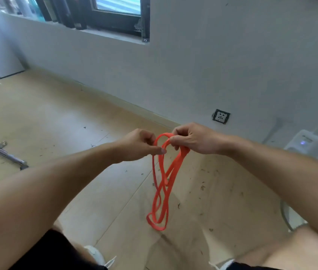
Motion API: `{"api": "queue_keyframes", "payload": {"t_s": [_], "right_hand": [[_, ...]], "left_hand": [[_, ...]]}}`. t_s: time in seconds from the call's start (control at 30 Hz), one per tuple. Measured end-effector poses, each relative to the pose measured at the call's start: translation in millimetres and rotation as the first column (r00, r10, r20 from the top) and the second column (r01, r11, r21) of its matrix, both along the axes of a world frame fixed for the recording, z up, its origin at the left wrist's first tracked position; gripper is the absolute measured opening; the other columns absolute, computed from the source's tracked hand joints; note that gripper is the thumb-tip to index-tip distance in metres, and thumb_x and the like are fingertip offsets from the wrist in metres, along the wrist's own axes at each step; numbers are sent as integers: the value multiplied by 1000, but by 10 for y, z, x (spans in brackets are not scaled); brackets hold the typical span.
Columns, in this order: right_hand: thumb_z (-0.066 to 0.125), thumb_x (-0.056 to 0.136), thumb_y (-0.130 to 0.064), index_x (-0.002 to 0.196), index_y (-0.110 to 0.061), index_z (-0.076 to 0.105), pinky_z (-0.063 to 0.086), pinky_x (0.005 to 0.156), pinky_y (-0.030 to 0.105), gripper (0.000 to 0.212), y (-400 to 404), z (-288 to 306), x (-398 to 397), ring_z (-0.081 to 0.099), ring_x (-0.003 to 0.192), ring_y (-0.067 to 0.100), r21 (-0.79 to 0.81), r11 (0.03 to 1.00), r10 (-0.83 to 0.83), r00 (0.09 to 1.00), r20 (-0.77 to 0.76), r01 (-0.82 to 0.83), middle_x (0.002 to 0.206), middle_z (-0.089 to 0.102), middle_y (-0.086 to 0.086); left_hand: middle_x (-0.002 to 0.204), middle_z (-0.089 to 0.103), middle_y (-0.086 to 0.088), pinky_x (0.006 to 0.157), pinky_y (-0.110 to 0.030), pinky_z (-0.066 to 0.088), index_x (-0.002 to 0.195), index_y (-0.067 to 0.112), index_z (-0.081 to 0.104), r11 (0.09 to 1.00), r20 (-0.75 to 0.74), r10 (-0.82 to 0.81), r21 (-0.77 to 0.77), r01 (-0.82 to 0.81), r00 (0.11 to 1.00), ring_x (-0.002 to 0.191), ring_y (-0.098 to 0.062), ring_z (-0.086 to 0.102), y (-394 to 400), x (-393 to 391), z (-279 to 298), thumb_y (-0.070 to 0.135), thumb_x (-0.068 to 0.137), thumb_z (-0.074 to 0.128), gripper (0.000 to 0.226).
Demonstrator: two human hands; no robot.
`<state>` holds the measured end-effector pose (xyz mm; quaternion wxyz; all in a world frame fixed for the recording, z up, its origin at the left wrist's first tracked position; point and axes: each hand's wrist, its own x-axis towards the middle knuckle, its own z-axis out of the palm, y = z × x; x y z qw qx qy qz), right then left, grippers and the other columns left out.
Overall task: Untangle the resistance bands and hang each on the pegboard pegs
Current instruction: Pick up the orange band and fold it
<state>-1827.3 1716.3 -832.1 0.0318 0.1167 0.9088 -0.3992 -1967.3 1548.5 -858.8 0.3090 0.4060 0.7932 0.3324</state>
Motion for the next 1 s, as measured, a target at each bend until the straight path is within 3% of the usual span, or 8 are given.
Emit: {"api": "queue_keyframes", "payload": {"t_s": [0.07,0.13,0.23,0.37,0.5,0.7,0.83,1.0], "right_hand": [[58,103,-40,90,-23,71,58,72,26,26,-36,-24,-38,69,76,13,-21,1000,1,1000,14,0,88,72,1],[58,102,-41,96,-22,71,61,78,29,24,-52,-63,-95,71,84,18,-24,1000,-15,1000,23,15,94,73,2],[57,102,-42,101,-26,73,60,81,34,23,-29,-130,-176,69,91,18,14,1000,-26,999,19,26,96,72,-2],[54,105,-38,119,-23,74,47,74,22,29,20,-216,-248,65,97,12,57,997,-50,998,-26,51,105,71,-7],[54,105,-39,122,-22,71,56,98,35,29,94,-376,-339,69,106,7,-65,998,-25,999,-45,22,112,74,-10],[59,103,-31,134,-19,68,59,98,37,34,60,-578,-456,71,108,11,-246,969,-41,996,-80,20,119,75,-5],[79,90,-28,120,-23,75,57,92,32,31,19,-659,-496,72,98,12,-337,941,-40,999,-36,26,104,78,-3],[81,86,-35,98,-26,79,54,95,34,15,16,-719,-524,71,101,13,-301,953,-13,998,59,30,100,77,-6]], "left_hand": [[89,77,-8,85,-37,59,89,7,65,1000,94,-4,13,2,996,86,-21,75,-72,-7,28,28,87,79,25],[94,78,-11,89,-40,61,95,4,63,999,118,27,37,-31,993,90,-22,76,-111,-22,41,21,89,76,22],[94,76,-14,87,-43,62,100,1,64,991,137,92,87,-104,986,89,-24,76,-146,-75,23,21,88,77,27],[94,74,-16,88,-47,61,96,4,66,967,161,153,182,-181,975,91,-26,75,-125,-173,26,22,87,78,23],[98,73,-23,88,-49,60,96,1,66,936,174,207,252,-247,963,94,-31,74,-35,-206,19,18,86,79,23],[90,74,-8,75,-32,63,88,10,67,910,195,223,311,-276,955,85,-20,75,60,-219,29,16,89,76,12],[96,70,-14,79,-34,62,96,0,63,888,288,152,380,-259,945,90,-27,73,93,-225,110,7,86,76,18],[118,71,-21,88,-39,60,92,6,56,865,445,30,437,-246,895,107,-35,72,68,-246,280,10,79,74,22]]}}
